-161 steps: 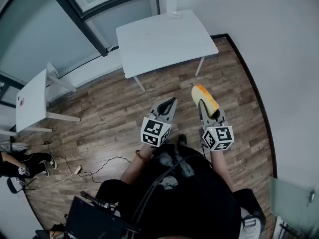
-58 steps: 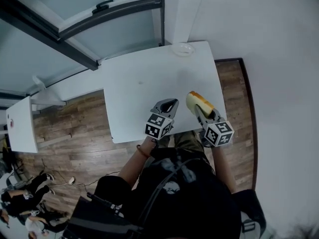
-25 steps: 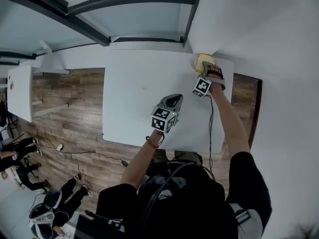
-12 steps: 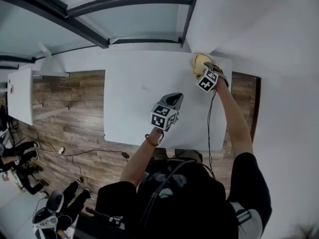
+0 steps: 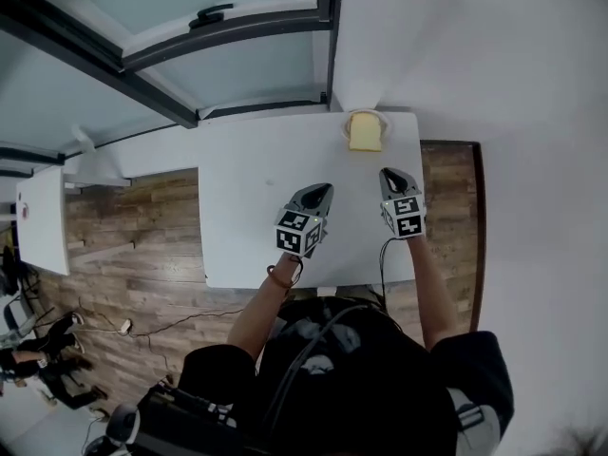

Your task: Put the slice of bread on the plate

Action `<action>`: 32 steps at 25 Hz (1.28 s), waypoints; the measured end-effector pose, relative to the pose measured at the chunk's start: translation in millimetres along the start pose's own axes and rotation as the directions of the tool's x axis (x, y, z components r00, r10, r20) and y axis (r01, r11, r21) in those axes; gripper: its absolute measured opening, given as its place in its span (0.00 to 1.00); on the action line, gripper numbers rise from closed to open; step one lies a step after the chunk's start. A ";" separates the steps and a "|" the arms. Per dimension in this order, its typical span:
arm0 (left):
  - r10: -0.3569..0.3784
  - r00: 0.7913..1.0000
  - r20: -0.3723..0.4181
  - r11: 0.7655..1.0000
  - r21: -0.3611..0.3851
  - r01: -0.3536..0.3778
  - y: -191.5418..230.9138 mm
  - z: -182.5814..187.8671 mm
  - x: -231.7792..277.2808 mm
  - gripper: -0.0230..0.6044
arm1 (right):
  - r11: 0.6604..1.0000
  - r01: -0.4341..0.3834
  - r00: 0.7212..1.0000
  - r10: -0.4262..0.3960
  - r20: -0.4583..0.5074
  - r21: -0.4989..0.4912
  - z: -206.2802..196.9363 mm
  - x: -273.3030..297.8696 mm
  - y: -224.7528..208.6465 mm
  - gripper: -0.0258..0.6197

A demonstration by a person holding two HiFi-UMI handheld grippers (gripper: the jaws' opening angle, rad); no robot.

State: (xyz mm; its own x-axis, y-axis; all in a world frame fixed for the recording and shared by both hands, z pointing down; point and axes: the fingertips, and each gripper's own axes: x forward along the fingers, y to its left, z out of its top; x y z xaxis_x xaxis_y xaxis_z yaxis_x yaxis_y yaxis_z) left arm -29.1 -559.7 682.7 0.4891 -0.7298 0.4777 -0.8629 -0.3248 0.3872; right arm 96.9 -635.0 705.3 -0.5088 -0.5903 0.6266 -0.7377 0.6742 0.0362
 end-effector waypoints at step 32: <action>-0.038 0.988 0.147 0.980 0.200 0.008 -97.6 23.3 -98.6 0.05 | 0.923 0.131 0.935 -0.236 0.263 0.362 7.1 -200.1 57.1 0.05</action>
State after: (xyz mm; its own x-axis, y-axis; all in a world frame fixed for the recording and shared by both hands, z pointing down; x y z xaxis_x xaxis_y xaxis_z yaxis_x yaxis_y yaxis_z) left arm 3.9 -470.1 579.5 0.4973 -0.7974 0.3418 -0.8671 -0.4444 0.2249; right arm 153.5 -481.5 576.4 -0.4189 -0.8281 0.3725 -0.9080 0.3845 -0.1662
